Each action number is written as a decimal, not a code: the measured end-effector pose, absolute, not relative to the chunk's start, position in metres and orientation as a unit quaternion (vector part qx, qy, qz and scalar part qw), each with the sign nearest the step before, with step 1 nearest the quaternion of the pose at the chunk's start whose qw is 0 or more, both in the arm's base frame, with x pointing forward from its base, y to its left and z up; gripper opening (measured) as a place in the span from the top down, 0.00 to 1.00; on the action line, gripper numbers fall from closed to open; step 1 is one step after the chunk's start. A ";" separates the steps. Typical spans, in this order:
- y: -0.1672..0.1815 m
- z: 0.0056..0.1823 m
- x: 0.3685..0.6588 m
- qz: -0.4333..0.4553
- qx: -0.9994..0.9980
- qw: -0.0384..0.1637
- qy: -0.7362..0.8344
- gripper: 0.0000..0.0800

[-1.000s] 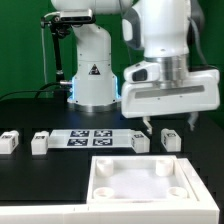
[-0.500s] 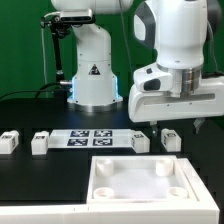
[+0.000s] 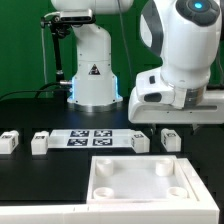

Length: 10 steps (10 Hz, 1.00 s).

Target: Assemble square table

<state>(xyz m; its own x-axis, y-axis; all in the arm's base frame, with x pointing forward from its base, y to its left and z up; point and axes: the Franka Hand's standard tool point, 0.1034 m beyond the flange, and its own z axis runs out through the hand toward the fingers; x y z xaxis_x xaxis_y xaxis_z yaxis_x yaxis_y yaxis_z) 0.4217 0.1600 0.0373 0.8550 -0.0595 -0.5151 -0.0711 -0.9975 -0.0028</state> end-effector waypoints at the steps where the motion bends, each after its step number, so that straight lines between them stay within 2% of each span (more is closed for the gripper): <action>1: 0.160 0.035 0.421 0.288 -0.957 0.021 0.005 0.19; 3: 0.158 0.026 0.416 0.335 -0.941 0.037 -0.018 0.19; 8: 0.161 0.018 0.404 0.471 -0.881 0.031 -0.025 0.19; 10: 0.164 0.012 0.405 0.476 -0.879 0.027 -0.021 0.19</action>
Offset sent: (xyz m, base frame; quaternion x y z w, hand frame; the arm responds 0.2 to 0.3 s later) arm -0.0058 0.0105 -0.0061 0.0160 -0.1699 -0.0473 0.9842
